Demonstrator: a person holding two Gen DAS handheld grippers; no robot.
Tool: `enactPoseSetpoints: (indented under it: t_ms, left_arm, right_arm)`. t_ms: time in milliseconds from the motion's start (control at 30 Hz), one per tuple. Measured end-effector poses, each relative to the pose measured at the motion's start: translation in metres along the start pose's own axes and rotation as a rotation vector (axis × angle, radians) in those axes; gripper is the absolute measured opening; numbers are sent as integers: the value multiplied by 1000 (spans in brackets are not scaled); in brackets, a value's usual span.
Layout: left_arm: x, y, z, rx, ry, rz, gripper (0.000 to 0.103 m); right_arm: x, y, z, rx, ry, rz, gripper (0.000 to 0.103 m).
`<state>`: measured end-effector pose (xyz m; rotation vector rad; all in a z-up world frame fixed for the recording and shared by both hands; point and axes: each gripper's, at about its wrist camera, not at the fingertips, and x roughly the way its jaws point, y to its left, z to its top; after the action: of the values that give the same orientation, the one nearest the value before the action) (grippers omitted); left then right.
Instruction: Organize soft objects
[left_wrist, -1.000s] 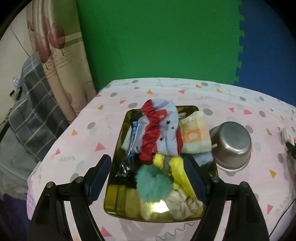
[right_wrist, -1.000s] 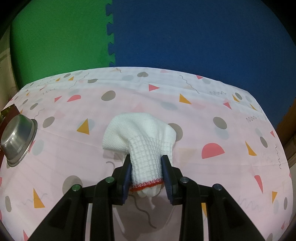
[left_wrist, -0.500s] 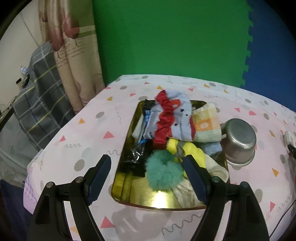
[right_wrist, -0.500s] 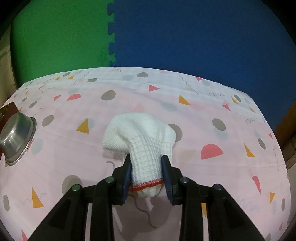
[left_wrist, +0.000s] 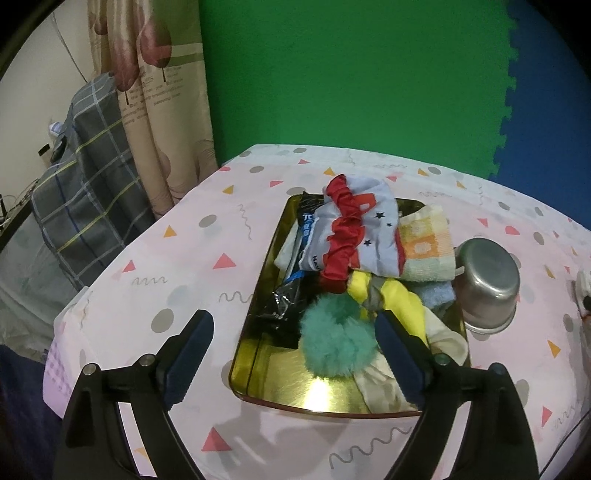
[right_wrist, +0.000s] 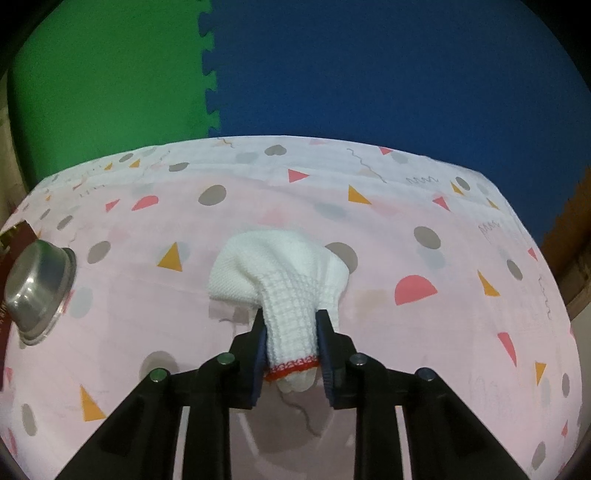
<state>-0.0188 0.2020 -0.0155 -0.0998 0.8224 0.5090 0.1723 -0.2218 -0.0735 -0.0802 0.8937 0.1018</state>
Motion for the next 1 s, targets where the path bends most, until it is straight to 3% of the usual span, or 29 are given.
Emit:
enactPoseSetpoints:
  t_ms: [400,1000]
  left_arm:
    - [0,1,-1,5,-3,12,88]
    - [-2,7,2,3,37,-13,88]
  right_arm:
    - [-40,13,-1,5,-18,70,23]
    - [-101,156,4,-198,-50,333,23]
